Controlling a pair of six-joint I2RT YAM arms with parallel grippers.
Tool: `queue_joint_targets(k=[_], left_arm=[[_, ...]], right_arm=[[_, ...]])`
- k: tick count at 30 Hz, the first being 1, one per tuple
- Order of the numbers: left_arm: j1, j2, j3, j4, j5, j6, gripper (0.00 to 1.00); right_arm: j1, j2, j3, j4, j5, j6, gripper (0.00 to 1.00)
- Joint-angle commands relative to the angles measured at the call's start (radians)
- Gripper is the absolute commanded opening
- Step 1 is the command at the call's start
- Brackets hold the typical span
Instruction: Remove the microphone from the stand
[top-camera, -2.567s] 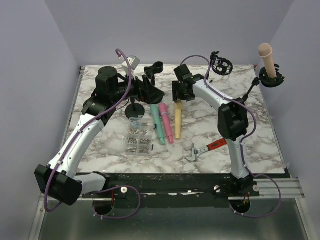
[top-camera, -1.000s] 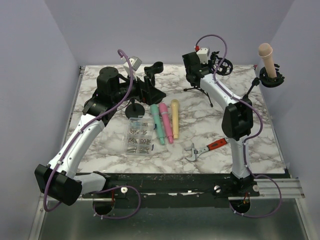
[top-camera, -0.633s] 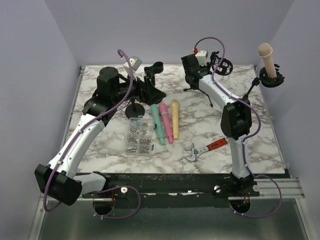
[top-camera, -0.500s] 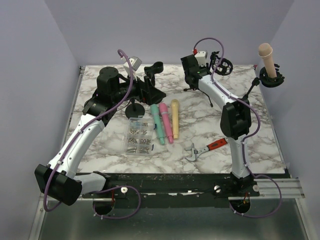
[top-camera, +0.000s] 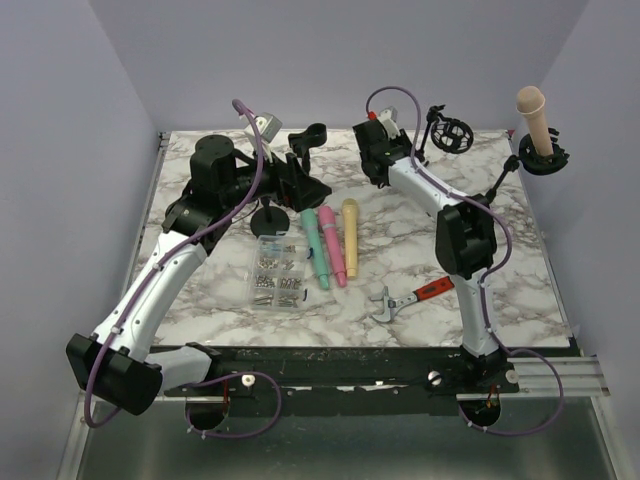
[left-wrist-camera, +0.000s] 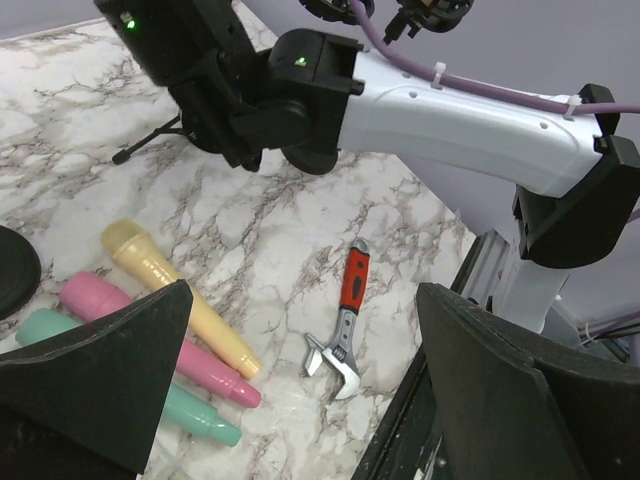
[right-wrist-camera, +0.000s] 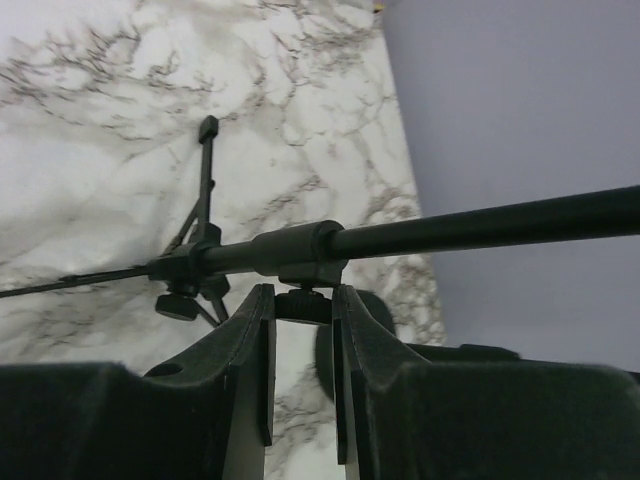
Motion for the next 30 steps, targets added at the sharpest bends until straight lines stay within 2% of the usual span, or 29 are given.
queue_joint_targets(k=[1, 10, 14, 18, 21, 25, 30], left_arm=[[-0.017, -0.026, -0.005, 0.015, 0.006, 0.012, 0.99], [-0.025, -0.039, -0.006, 0.013, -0.001, 0.020, 0.99], [-0.025, -0.039, -0.007, 0.011, -0.004, 0.023, 0.99], [-0.025, -0.034, -0.005, 0.009, -0.003, 0.023, 0.99], [-0.026, -0.031, -0.005, 0.009, -0.002, 0.023, 0.99], [-0.025, -0.027, -0.005, 0.009, -0.003, 0.023, 0.98], [-0.025, -0.020, -0.006, 0.009, -0.002, 0.022, 0.99]], right_arm=[[0.023, 0.038, -0.116, 0.112, 0.156, -0.341, 0.01], [0.042, 0.025, -0.156, 0.191, 0.103, -0.454, 0.03], [0.044, 0.024, -0.132, 0.179, 0.105, -0.431, 0.14], [0.051, -0.009, -0.091, 0.102, 0.062, -0.319, 0.36], [0.051, -0.043, -0.070, 0.058, 0.054, -0.229, 0.45], [0.051, -0.082, -0.035, -0.050, -0.024, -0.045, 0.62], [0.051, -0.118, -0.062, -0.069, -0.064, 0.193, 0.67]])
